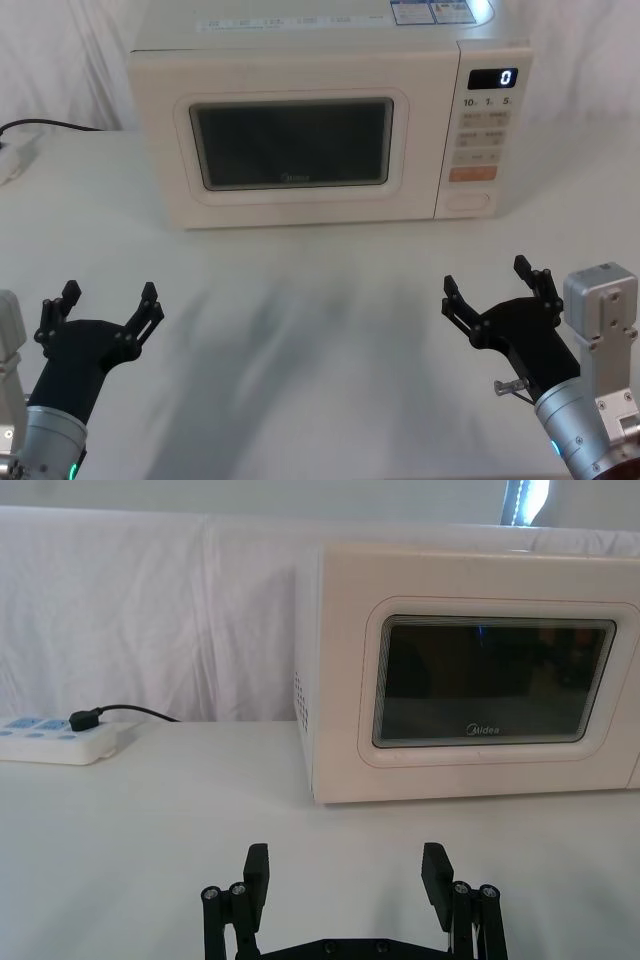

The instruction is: Press the button to open the microwave door with one hand; close the microwave door with the other hand.

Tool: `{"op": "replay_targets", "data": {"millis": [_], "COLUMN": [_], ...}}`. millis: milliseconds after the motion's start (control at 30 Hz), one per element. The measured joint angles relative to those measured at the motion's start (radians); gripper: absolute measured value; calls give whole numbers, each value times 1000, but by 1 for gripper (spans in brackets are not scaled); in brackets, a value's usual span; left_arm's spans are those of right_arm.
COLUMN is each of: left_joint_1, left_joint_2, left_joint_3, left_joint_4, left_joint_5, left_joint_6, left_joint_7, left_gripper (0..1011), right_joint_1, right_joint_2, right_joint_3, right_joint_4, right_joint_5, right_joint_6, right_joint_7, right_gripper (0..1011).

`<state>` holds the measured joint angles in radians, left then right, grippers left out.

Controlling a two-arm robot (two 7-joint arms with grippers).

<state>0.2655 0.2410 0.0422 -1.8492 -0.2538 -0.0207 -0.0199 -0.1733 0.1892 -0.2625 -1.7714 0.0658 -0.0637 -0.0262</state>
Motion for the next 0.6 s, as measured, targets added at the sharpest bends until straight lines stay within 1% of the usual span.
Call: {"op": "replay_targets", "data": {"millis": [600], "left_joint_1": [0], "left_joint_2": [0], "left_joint_3": [0], "left_joint_4": [0], "left_joint_5": [0], "left_joint_6": [0], "left_joint_7": [0], "left_gripper": [1001], "right_joint_1": [0], "right_joint_2": [0], "right_joint_3": [0], "right_joint_4": [0], "right_joint_5": [0], "right_joint_6": [0], "right_joint_7": [0], "right_gripper": [1002]}}
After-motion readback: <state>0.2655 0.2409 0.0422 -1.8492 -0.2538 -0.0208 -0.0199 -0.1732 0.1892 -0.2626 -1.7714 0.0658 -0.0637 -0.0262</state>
